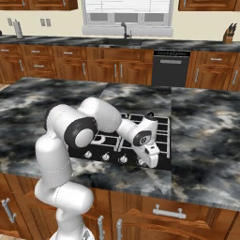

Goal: Lower the heat of the kettle.

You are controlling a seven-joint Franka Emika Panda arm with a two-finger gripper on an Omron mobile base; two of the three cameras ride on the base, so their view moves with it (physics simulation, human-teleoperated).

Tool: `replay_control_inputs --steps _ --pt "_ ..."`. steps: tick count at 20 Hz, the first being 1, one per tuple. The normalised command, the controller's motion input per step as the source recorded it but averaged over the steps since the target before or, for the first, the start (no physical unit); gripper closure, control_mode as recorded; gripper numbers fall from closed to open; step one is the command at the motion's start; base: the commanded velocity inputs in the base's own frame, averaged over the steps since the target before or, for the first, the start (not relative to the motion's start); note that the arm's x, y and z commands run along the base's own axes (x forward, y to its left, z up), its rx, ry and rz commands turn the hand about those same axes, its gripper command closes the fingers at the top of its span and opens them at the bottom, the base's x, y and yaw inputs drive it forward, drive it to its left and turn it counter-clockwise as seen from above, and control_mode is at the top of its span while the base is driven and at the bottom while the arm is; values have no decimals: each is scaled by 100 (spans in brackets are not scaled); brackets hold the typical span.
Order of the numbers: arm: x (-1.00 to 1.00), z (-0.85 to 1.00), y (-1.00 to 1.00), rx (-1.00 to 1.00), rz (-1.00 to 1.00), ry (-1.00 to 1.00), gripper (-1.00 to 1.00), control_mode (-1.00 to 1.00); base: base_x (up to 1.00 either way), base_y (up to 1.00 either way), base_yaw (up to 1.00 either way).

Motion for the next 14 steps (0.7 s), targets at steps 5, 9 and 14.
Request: replay_control_inputs --steps 5,9,14 --pt "-9 -10 1 -3 -32 7 100 -100 0 0 0" --pt "-12 -14 2 -4 -32 7 100 -100 0 0 0" --pt "-13 -18 3 -4 -31 6 100 -100 0 0 0"
